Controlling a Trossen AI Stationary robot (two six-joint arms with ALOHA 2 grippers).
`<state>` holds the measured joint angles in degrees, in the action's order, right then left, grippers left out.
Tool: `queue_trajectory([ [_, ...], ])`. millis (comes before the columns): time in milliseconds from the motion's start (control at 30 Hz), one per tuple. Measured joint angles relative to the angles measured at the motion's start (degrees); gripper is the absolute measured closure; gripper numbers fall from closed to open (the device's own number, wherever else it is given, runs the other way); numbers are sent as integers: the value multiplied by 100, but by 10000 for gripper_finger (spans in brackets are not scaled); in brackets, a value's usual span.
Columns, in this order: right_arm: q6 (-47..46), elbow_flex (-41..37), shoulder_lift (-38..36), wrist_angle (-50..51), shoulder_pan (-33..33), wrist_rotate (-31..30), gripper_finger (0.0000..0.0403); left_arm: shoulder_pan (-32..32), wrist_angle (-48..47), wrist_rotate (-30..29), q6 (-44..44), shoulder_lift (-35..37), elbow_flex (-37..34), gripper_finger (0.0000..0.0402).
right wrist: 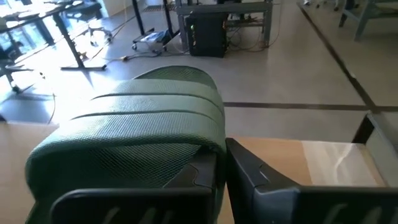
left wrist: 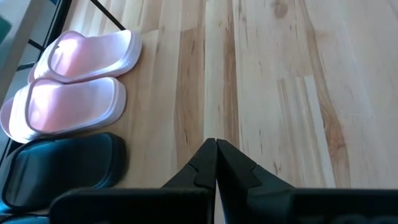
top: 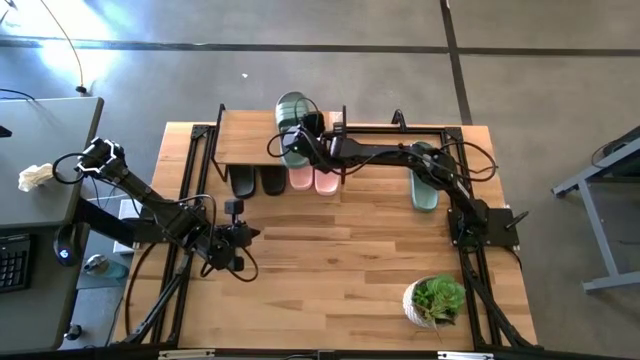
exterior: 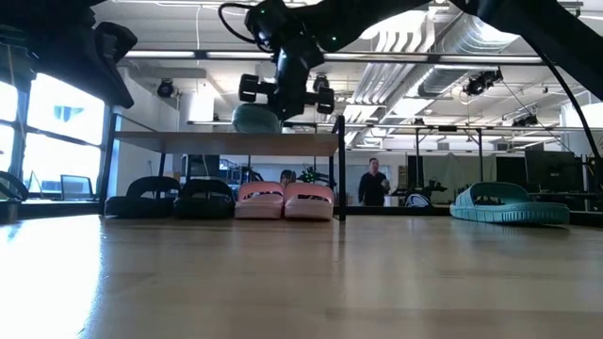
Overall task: Pick and place slides into the shelf
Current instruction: Put the left green slipper on the shelf
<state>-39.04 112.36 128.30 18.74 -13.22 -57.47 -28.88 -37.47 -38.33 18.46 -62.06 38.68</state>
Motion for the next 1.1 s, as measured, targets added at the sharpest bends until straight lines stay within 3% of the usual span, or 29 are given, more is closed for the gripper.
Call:
queue_trajectory([
  [367,29,0,3,190,-1,66,330,0,6,38,1,0,0,401],
  [767,53,0,3,194,-3,310,299,0,6,101,94,0,0,401],
  [1100,593,0,-3,206,55,347,274,0,-4,197,133,0,0,401],
])
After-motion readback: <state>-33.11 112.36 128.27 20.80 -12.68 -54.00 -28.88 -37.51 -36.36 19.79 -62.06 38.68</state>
